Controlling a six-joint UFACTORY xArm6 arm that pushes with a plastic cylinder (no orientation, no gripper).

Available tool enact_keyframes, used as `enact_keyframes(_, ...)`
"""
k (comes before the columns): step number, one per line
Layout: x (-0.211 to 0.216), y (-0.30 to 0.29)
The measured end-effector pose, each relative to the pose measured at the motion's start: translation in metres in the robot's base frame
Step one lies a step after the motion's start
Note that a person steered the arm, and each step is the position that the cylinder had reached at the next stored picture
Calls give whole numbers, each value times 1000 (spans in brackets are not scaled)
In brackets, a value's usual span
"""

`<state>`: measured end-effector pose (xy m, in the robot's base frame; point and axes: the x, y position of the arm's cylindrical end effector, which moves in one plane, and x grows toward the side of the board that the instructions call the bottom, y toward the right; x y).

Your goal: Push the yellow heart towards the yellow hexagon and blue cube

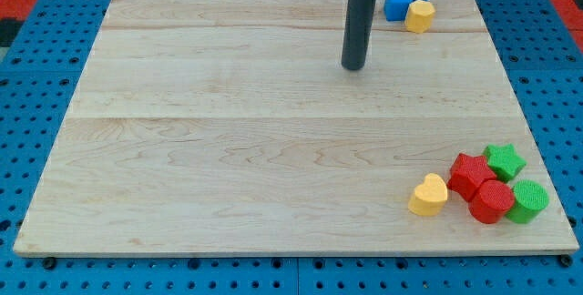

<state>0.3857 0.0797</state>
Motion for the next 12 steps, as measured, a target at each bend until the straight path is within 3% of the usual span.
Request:
enact_keyframes(3, 203, -2)
enact_keyframes(4, 233, 34)
enact_keyframes(5, 232, 76)
enact_keyframes(6, 224, 54)
enact_keyframes(11, 199, 59)
enact_keyframes(12, 173, 59)
